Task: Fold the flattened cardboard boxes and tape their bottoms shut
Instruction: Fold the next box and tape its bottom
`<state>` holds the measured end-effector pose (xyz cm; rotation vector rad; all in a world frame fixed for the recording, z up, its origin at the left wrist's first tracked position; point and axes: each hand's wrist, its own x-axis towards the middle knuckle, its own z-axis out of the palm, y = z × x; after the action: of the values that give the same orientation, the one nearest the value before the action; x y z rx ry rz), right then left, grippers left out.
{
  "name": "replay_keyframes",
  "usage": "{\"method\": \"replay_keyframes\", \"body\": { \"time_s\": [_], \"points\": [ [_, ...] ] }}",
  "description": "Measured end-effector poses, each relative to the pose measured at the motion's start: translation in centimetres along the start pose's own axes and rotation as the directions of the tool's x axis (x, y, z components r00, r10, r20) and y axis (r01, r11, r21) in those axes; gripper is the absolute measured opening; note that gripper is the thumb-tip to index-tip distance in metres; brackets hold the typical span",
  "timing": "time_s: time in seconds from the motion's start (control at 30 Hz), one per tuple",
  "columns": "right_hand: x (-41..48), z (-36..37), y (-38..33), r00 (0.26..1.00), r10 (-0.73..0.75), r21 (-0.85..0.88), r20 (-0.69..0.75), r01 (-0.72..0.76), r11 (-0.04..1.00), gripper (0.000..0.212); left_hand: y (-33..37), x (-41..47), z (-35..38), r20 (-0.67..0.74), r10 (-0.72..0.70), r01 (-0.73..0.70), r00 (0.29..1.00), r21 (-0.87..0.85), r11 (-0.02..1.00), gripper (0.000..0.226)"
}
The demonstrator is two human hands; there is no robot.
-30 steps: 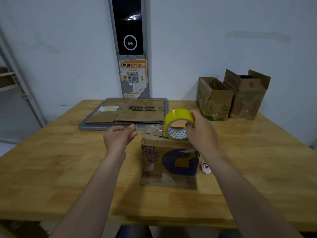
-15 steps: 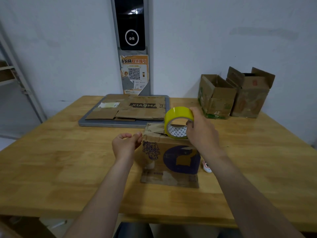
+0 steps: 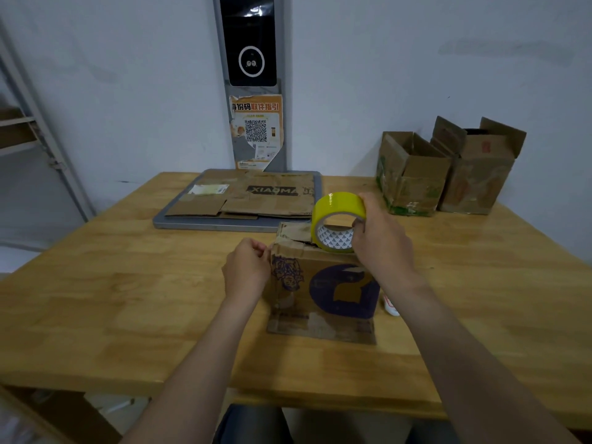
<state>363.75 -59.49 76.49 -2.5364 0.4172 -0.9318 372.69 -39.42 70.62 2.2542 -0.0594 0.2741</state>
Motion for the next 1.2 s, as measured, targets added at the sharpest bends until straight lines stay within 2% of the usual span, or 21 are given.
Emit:
{"method": "replay_keyframes", "body": {
  "time_s": [0.23, 0.33, 0.37, 0.4, 0.47, 0.5, 0.57, 0.67, 0.83, 0.87, 0.93, 1.0, 1.1, 1.2],
  "points": [
    [0.0, 0.0, 0.0, 1.0, 0.013, 0.034, 0.019, -0.013, 0.999, 0.037, 2.4, 1.4, -2.1, 0.317, -0.127, 0.094, 0.94, 0.119, 0.989, 0.023],
    [0.0, -0.1, 0.0, 0.999, 0.033, 0.029, 0.028, -0.034, 0.999, 0.034, 2.7, 1.3, -2.6, 0.451, -0.197, 0.123, 0.87, 0.188, 0.974, 0.036],
    [0.1, -0.1, 0.1, 0.999, 0.035, 0.029, 0.031, -0.036, 0.999, 0.033, 2.7, 1.3, -2.9, 0.469, -0.194, 0.118, 0.861, 0.188, 0.975, 0.033],
    [0.0, -0.1, 0.1, 0.999, 0.031, 0.03, 0.034, -0.032, 0.999, 0.033, 2.7, 1.4, -3.2, 0.44, -0.148, 0.088, 0.886, 0.152, 0.984, 0.028],
    [0.0, -0.2, 0.0, 0.999, 0.018, 0.037, 0.036, -0.02, 0.999, 0.032, 3.2, 1.5, -4.1, 0.282, -0.027, 0.029, 0.959, -0.003, 1.0, 0.032],
    [0.0, -0.2, 0.0, 0.999, 0.015, 0.041, 0.036, -0.017, 0.999, 0.031, 3.7, 1.4, -4.5, 0.242, -0.004, 0.034, 0.97, -0.12, 0.992, 0.036],
    [0.0, -0.2, 0.1, 0.999, 0.011, 0.043, 0.037, -0.013, 0.999, 0.031, 4.6, 0.8, -4.5, 0.266, -0.007, 0.081, 0.964, -0.268, 0.96, 0.047],
    [0.0, -0.2, 0.2, 0.999, 0.008, 0.047, 0.041, -0.01, 0.999, 0.033, 4.4, -0.8, -3.3, 0.357, -0.002, 0.068, 0.934, -0.173, 0.983, 0.074],
    [0.1, -0.2, 0.5, 0.999, 0.001, 0.023, 0.032, -0.002, 1.0, 0.04, 2.9, -1.7, -2.2, 0.511, -0.059, 0.117, 0.857, -0.081, 0.99, 0.085],
    [0.1, -0.2, 0.5, 1.0, 0.0, 0.014, 0.029, 0.0, 1.0, 0.04, 2.7, -1.5, -2.2, 0.49, -0.019, 0.061, 0.871, -0.071, 0.996, 0.081],
    [0.2, -0.3, 0.5, 1.0, -0.002, 0.006, 0.031, 0.002, 1.0, 0.041, 2.6, -1.4, -2.5, 0.43, 0.168, -0.172, 0.887, -0.031, 0.985, 0.08],
    [0.3, -0.3, 0.5, 0.999, 0.001, 0.006, 0.04, -0.001, 1.0, 0.041, 2.7, -1.0, -2.8, 0.448, 0.329, -0.374, 0.831, 0.012, 0.927, 0.077],
    [0.4, -0.5, 0.5, 0.998, -0.017, -0.008, 0.052, 0.017, 1.0, 0.04, 3.2, -0.5, -3.4, 0.527, 0.327, -0.478, 0.785, 0.179, 0.86, 0.089],
    [0.9, -0.4, 0.6, 0.996, 0.02, 0.137, 0.089, -0.032, 0.99, 0.035, 4.3, -0.5, -3.8, 0.573, 0.262, -0.529, 0.776, 0.366, 0.766, 0.108]
  ]
}}
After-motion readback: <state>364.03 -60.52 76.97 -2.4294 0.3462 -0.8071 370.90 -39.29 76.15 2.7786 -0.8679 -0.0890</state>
